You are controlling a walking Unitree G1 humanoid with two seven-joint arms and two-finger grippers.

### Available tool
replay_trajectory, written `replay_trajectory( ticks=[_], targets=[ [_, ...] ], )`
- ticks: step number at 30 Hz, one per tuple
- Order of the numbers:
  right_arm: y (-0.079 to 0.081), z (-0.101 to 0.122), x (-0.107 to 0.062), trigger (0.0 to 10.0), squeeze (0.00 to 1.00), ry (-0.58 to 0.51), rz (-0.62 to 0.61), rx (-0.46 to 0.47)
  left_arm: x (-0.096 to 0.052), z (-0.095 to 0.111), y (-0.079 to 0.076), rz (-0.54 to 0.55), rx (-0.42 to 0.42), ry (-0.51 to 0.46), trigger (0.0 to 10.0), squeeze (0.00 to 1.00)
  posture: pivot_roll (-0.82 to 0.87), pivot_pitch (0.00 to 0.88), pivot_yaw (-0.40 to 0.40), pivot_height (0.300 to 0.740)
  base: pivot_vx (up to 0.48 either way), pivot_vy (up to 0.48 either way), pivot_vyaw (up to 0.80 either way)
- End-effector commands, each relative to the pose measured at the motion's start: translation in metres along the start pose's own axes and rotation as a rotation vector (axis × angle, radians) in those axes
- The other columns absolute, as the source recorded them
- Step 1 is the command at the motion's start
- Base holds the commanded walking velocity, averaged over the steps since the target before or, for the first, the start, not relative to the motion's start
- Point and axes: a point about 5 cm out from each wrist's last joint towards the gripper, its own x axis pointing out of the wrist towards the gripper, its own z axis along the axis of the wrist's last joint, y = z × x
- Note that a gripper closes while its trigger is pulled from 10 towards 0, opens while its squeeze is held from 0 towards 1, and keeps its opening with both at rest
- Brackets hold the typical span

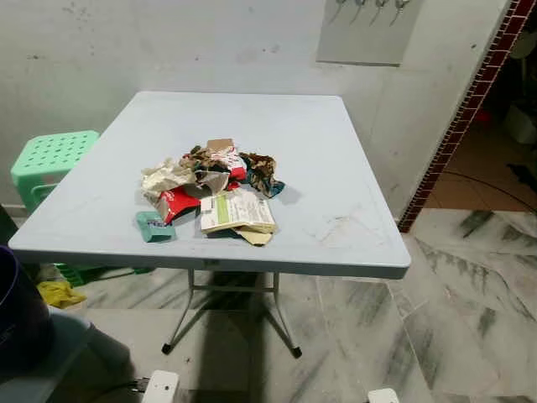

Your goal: Picking trash to rubbish bin

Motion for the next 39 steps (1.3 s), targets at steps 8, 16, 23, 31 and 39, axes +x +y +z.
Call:
replay_trajectory(
  ticks=[8, 16, 23, 31, 39],
  targets=[
    [-0.001, -0.003, -0.001, 10.0, 0.0, 0.005, -0.005, 0.017, -0.001, -0.003, 0.001, 0.003, -0.023, 0.008, 10.0, 0.0, -0.04, 0.0, -0.021, 0.74, 0.0, 0.0, 0.0],
    [-0.001, -0.001, -0.001, 10.0, 0.0, -0.011, 0.001, 0.025, 0.0, -0.002, 0.0, 0.004, -0.029, 0.003, 10.0, 0.0, -0.04, 0.0, -0.022, 0.74, 0.0, 0.0, 0.0],
    [0.001, 0.023, 0.001, 10.0, 0.0, -0.149, 0.058, -0.051, 0.003, 0.017, -0.01, -0.065, 0.07, -0.093, 10.0, 0.0, -0.04, 0.0, -0.021, 0.74, 0.0, 0.0, 0.0],
    [0.003, 0.073, -0.005, 10.0, 0.0, -0.424, 0.224, -0.211, 0.0, 0.047, -0.014, -0.233, 0.278, -0.262, 10.0, 0.0, -0.03, 0.0, -0.018, 0.74, 0.0, 0.0, 0.0],
    [0.002, 0.115, -0.025, 10.0, 0.0, -0.655, 0.434, -0.373, -0.016, 0.091, -0.02, -0.467, 0.556, -0.518, 10.0, 0.0, -0.02, 0.0, -0.021, 0.74, 0.0, 0.0, 0.0]
  ],
)
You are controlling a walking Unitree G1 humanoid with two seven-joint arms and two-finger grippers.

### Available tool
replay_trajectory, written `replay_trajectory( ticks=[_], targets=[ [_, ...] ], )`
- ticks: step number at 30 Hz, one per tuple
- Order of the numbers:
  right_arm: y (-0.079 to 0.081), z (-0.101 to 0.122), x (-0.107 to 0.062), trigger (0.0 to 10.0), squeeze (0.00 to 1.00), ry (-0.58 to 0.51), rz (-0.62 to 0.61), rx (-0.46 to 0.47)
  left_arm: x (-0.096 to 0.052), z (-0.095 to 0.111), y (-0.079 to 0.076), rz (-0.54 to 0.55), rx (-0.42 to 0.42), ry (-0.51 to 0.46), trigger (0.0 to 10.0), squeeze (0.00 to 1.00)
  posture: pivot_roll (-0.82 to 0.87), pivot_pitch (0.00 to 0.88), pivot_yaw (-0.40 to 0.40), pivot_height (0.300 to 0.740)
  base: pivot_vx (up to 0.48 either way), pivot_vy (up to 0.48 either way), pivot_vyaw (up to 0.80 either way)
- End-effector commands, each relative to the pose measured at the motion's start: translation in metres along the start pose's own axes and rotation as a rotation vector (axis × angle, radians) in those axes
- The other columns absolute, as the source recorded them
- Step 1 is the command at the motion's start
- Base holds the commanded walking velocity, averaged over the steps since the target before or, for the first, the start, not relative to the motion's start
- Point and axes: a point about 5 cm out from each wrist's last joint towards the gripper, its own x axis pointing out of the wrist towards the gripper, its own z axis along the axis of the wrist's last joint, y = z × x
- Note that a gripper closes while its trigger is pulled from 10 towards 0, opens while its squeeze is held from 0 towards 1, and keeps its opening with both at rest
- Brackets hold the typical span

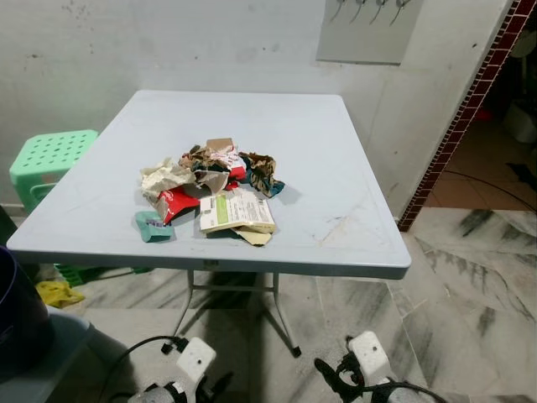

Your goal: Picking trash to rubbish bin

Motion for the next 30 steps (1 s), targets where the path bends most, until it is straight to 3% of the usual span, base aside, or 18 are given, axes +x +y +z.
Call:
replay_trajectory(
  ticks=[1, 2, 3, 4, 7, 11, 12, 14, 18, 20, 22, 24, 28, 30],
  targets=[
    [-0.003, 0.014, -0.001, 10.0, 0.0, -0.075, 0.057, -0.032, 0.0, 0.024, 0.01, -0.07, 0.107, -0.119, 10.0, 0.0, -0.02, 0.0, -0.02, 0.74, 0.0, 0.0, 0.0],
    [-0.003, 0.027, -0.004, 10.0, 0.0, -0.138, 0.111, -0.049, -0.003, 0.043, 0.016, -0.109, 0.162, -0.212, 10.0, 0.0, -0.02, 0.0, -0.019, 0.74, 0.0, 0.0, 0.0],
    [-0.003, 0.027, -0.004, 10.0, 0.0, -0.138, 0.111, -0.049, -0.003, 0.043, 0.016, -0.109, 0.162, -0.212, 10.0, 0.0, -0.02, 0.0, -0.019, 0.74, 0.0, 0.0, 0.0],
    [-0.002, 0.038, -0.007, 10.0, 0.0, -0.195, 0.145, -0.059, -0.008, 0.06, 0.019, -0.134, 0.212, -0.285, 10.0, 0.0, -0.02, 0.0, -0.018, 0.74, 0.0, 0.0, 0.0],
    [-0.001, 0.056, -0.014, 10.0, 0.0, -0.269, 0.185, -0.056, -0.016, 0.086, 0.021, -0.146, 0.226, -0.399, 10.0, 0.0, -0.03, 0.0, -0.015, 0.74, 0.0, 0.0, 0.0],
    [0.002, 0.091, -0.029, 10.0, 0.0, -0.388, 0.236, -0.094, -0.032, 0.122, 0.012, -0.204, 0.286, -0.547, 10.0, 0.0, -0.03, 0.0, -0.012, 0.74, 0.0, 0.0, 0.0],
    [0.002, 0.091, -0.029, 10.0, 0.0, -0.388, 0.236, -0.094, -0.032, 0.122, 0.012, -0.204, 0.286, -0.547, 10.0, 0.0, -0.03, 0.0, -0.012, 0.74, 0.0, 0.0, 0.0],
    [-0.002, 0.117, -0.036, 10.0, 0.0, -0.456, 0.228, -0.084, -0.042, 0.142, 0.01, -0.198, 0.273, -0.607, 10.0, 0.0, -0.03, 0.0, -0.013, 0.74, 0.0, 0.0, 0.0],
    [-0.007, 0.132, -0.039, 10.0, 0.0, -0.496, 0.204, -0.062, -0.045, 0.154, 0.012, -0.181, 0.239, -0.629, 10.0, 0.0, -0.03, 0.0, -0.011, 0.74, 0.0, 0.0, 0.0],
    [-0.016, 0.147, -0.035, 10.0, 0.0, -0.55, 0.139, -0.013, -0.042, 0.164, 0.021, -0.113, 0.196, -0.662, 10.0, 0.0, -0.03, 0.0, -0.012, 0.74, 0.0, 0.0, 0.0],
    [-0.028, 0.165, -0.027, 10.0, 0.0, -0.601, 0.038, 0.055, -0.035, 0.177, 0.038, 0.0, 0.096, -0.711, 10.0, 0.0, -0.03, 0.0, -0.012, 0.74, 0.0, 0.0, 0.0],
    [-0.031, 0.168, -0.024, 10.0, 0.0, -0.605, 0.006, 0.066, -0.033, 0.179, 0.043, 0.032, 0.07, -0.716, 10.0, 0.0, -0.03, 0.0, -0.013, 0.74, 0.0, 0.0, 0.0],
    [-0.046, 0.175, -0.009, 10.0, 0.0, -0.608, -0.198, 0.119, -0.022, 0.198, 0.068, 0.309, -0.013, -0.753, 10.0, 0.0, -0.03, 0.0, -0.012, 0.74, 0.0, 0.0, 0.0],
    [-0.051, 0.174, -0.002, 10.0, 0.0, -0.59, -0.289, 0.129, -0.015, 0.203, 0.076, 0.387, -0.122, -0.76, 10.0, 0.0, -0.03, 0.0, -0.014, 0.74, 0.0, 0.0, 0.0]
  ],
)
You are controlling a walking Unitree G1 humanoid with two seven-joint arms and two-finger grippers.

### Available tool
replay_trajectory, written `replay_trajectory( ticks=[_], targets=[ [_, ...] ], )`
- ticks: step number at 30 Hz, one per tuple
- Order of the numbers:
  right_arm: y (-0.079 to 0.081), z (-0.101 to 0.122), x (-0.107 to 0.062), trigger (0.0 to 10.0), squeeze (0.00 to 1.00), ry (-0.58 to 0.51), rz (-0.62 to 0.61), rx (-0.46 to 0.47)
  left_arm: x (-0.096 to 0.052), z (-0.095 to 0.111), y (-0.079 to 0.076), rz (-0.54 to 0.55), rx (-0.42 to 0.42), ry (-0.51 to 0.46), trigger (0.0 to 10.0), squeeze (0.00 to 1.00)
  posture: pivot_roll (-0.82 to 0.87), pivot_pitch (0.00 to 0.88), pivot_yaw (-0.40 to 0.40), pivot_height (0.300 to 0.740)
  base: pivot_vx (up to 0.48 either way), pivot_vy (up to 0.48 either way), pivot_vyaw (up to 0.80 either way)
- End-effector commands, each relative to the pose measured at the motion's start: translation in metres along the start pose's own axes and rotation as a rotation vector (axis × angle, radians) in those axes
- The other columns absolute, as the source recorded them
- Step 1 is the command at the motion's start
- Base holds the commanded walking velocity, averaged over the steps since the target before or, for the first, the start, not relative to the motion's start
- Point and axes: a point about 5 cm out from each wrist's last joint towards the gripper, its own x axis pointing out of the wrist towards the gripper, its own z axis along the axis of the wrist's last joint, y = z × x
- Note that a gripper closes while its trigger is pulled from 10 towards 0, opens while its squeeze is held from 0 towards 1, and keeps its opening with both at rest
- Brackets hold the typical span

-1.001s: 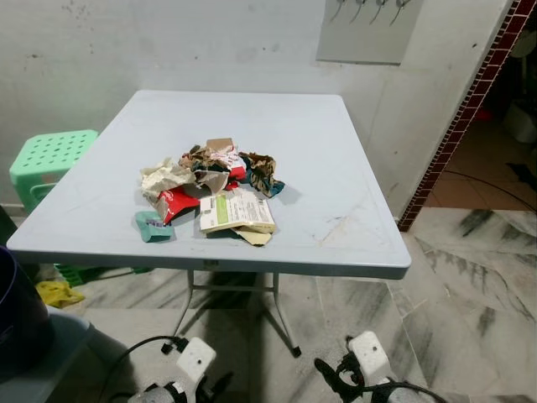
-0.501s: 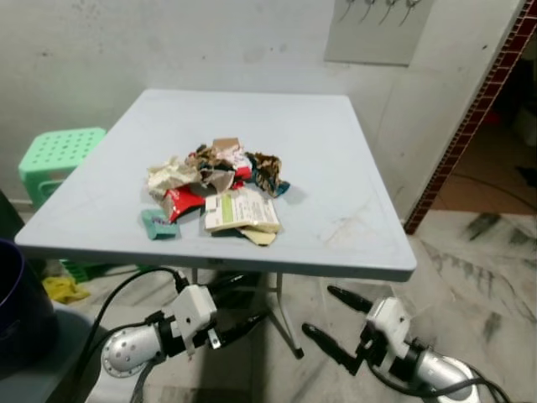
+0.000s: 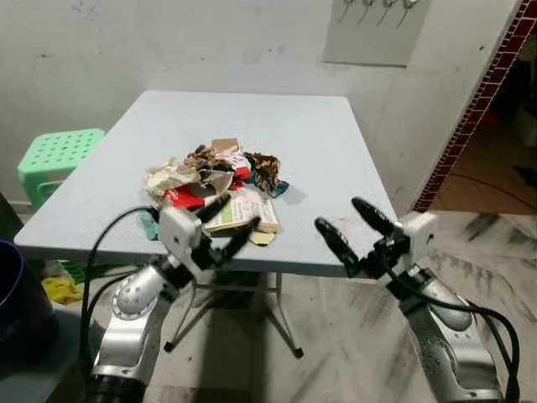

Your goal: Picking trash to rubbish bin

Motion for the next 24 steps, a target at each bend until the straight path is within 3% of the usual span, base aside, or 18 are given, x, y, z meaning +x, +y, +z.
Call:
replay_trajectory(
  ticks=[1, 3, 4, 7, 9, 15, 18, 21, 22, 24],
  targets=[
    [-0.009, -0.006, 0.0, 10.0, 0.0, 0.019, -0.114, -0.006, 0.005, -0.004, 0.005, 0.104, -0.054, 0.028, 10.0, 0.0, -0.03, 0.0, -0.019, 0.74, 0.0, 0.0, 0.0],
    [-0.009, -0.009, 0.0, 10.0, 0.0, 0.012, -0.174, 0.045, 0.008, -0.008, 0.005, 0.146, -0.041, 0.057, 10.0, 0.0, -0.03, 0.0, -0.016, 0.74, 0.0, 0.0, 0.0],
    [-0.006, -0.01, 0.0, 10.0, 1.0, 0.002, -0.188, 0.073, 0.009, -0.012, 0.004, 0.176, -0.029, 0.081, 10.0, 0.0, -0.03, 0.0, -0.019, 0.74, 0.0, 0.0, 0.0],
    [0.005, -0.014, 0.0, 10.0, 1.0, -0.018, -0.202, 0.112, 0.005, -0.024, 0.002, 0.212, -0.014, 0.132, 10.0, 0.0, -0.04, 0.0, -0.016, 0.74, 0.0, 0.0, 0.0],
    [0.009, -0.018, 0.001, 10.0, 1.0, 0.001, -0.216, 0.087, 0.001, -0.032, 0.002, 0.208, -0.016, 0.152, 10.0, 0.0, -0.04, 0.0, -0.017, 0.74, 0.0, 0.0, 0.0],
    [0.008, -0.021, 0.001, 10.0, 1.0, 0.007, -0.213, 0.079, -0.004, -0.047, 0.011, 0.24, -0.047, 0.219, 10.0, 0.0, -0.05, 0.0, -0.029, 0.74, 0.0, 0.0, 0.0],
    [0.0, -0.019, 0.004, 10.0, 1.0, 0.011, -0.236, 0.051, 0.0, -0.051, 0.014, 0.263, 0.023, 0.259, 10.0, 0.0, -0.05, 0.0, -0.036, 0.74, 0.0, 0.0, 0.0],
    [-0.004, -0.016, 0.005, 10.0, 1.0, 0.003, -0.247, 0.049, 0.005, -0.051, 0.014, 0.295, 0.169, 0.284, 10.0, 0.0, -0.05, 0.0, -0.031, 0.74, 0.0, 0.0, 0.0],
    [-0.005, -0.014, 0.005, 10.0, 1.0, -0.004, -0.236, 0.028, 0.009, -0.048, 0.014, 0.312, 0.134, 0.273, 10.0, 0.0, -0.06, 0.0, -0.015, 0.74, 0.0, 0.0, 0.0],
    [-0.005, -0.011, 0.004, 10.0, 1.0, -0.018, -0.235, 0.005, 0.012, -0.04, 0.012, 0.338, 0.153, 0.221, 10.0, 0.0, -0.06, 0.0, -0.014, 0.74, 0.0, 0.0, 0.0]
  ],
)
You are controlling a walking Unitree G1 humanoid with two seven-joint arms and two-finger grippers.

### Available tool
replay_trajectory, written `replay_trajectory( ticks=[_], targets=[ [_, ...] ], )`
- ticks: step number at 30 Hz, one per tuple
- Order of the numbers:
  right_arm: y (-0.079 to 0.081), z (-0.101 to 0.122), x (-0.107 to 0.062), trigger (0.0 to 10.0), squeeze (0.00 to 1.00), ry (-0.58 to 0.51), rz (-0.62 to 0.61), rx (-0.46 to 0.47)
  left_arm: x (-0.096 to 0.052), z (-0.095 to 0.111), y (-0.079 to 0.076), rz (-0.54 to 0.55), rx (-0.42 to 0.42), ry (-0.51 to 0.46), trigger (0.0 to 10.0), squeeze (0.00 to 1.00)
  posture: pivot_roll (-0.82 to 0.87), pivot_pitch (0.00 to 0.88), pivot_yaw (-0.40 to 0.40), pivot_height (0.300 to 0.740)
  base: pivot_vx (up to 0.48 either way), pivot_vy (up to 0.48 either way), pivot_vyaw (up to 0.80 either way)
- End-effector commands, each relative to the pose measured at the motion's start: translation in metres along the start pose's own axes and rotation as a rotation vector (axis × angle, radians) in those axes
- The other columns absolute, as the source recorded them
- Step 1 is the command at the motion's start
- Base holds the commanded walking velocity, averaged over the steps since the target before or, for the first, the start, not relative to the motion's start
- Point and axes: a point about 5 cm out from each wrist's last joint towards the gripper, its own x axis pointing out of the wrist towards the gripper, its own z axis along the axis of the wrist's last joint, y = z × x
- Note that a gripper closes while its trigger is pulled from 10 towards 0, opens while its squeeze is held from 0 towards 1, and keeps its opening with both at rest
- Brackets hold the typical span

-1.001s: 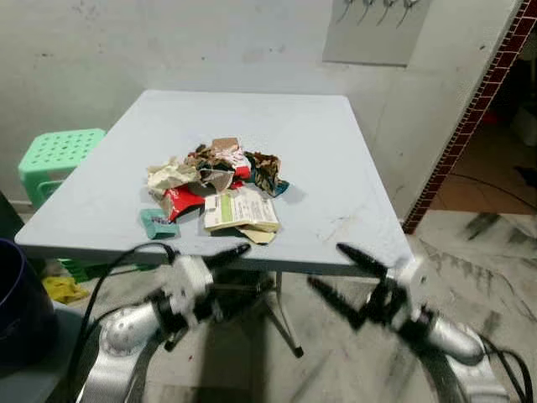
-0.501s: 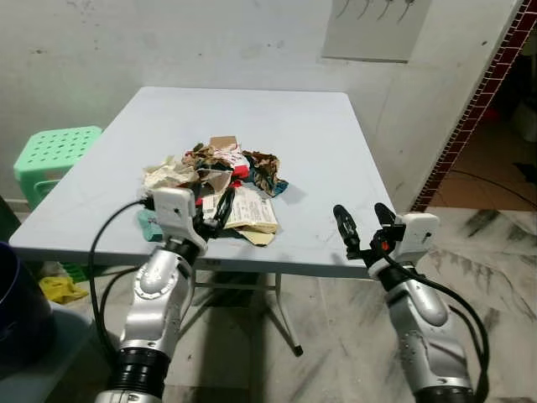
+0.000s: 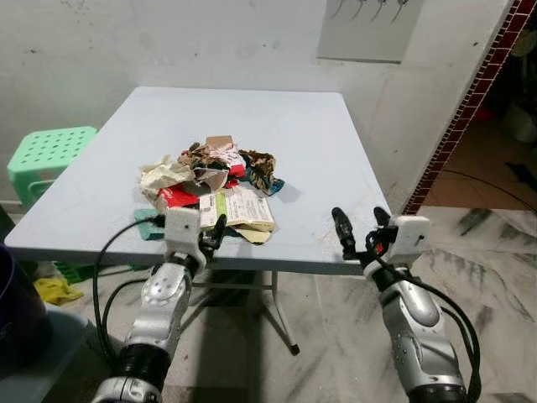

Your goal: Picking trash to rubbish bin

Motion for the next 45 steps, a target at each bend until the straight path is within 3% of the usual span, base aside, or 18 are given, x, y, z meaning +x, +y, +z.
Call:
replay_trajectory(
  ticks=[1, 6, 9, 11, 14, 15, 17, 20, 26, 34, 45],
  targets=[
    [-0.001, 0.006, -0.003, 10.0, 1.0, -0.03, -0.011, -0.01, 0.001, 0.011, -0.004, 0.025, 0.054, -0.047, 10.0, 0.0, -0.06, 0.0, -0.013, 0.74, 0.0, 0.0, 0.0],
    [0.007, 0.005, -0.02, 10.0, 1.0, -0.061, -0.008, 0.002, -0.01, 0.011, -0.012, -0.007, 0.044, -0.092, 10.0, 0.0, -0.07, 0.0, -0.006, 0.74, 0.0, 0.0, 0.0],
    [0.012, 0.003, -0.031, 10.0, 1.0, -0.069, 0.006, 0.005, -0.021, 0.012, -0.015, -0.028, -0.007, -0.121, 10.0, 0.0, -0.07, 0.0, -0.002, 0.74, 0.0, 0.0, 0.0],
    [0.013, -0.001, -0.037, 10.0, 1.0, -0.061, 0.005, -0.006, -0.026, 0.011, -0.014, -0.023, 0.016, -0.129, 10.0, 0.0, -0.06, 0.0, 0.003, 0.74, 0.0, 0.0, 0.0],
    [0.009, -0.01, -0.047, 10.0, 1.0, -0.025, -0.011, -0.056, -0.041, 0.014, -0.021, -0.175, -0.097, -0.186, 10.0, 0.0, -0.06, 0.0, -0.001, 0.74, 0.0, 0.0, 0.0],
    [0.005, -0.017, -0.05, 10.0, 0.0, 0.001, -0.029, -0.046, -0.042, 0.009, -0.02, -0.149, -0.1, -0.166, 10.0, 0.0, -0.05, 0.0, -0.008, 0.74, 0.0, 0.0, 0.0],
    [-0.003, -0.027, -0.053, 10.0, 0.0, 0.053, -0.085, -0.056, -0.042, -0.001, -0.017, -0.109, -0.091, -0.114, 10.0, 0.0, -0.05, 0.0, -0.01, 0.74, 0.0, 0.0, 0.0],
    [0.0, -0.016, -0.047, 10.0, 0.0, 0.01, -0.066, -0.033, -0.041, 0.003, -0.016, -0.118, -0.113, -0.124, 10.0, 0.0, -0.05, 0.0, -0.008, 0.74, 0.0, 0.0, 0.0],
    [0.0, -0.011, -0.041, 10.0, 0.0, -0.004, -0.067, -0.06, -0.037, 0.005, -0.011, -0.098, -0.061, -0.111, 10.0, 0.0, -0.05, 0.0, -0.014, 0.74, 0.0, 0.0, 0.0],
    [0.0, -0.006, -0.035, 10.0, 0.0, -0.019, -0.065, -0.076, -0.028, 0.007, 0.003, -0.064, -0.097, -0.084, 10.0, 0.0, -0.05, 0.0, -0.018, 0.74, 0.0, 0.0, 0.0],
    [0.004, -0.006, -0.035, 10.0, 0.0, -0.019, -0.049, -0.079, -0.026, 0.005, 0.005, -0.036, -0.135, -0.057, 10.0, 0.0, -0.05, 0.0, -0.021, 0.74, 0.0, 0.098, 0.0]
  ],
)
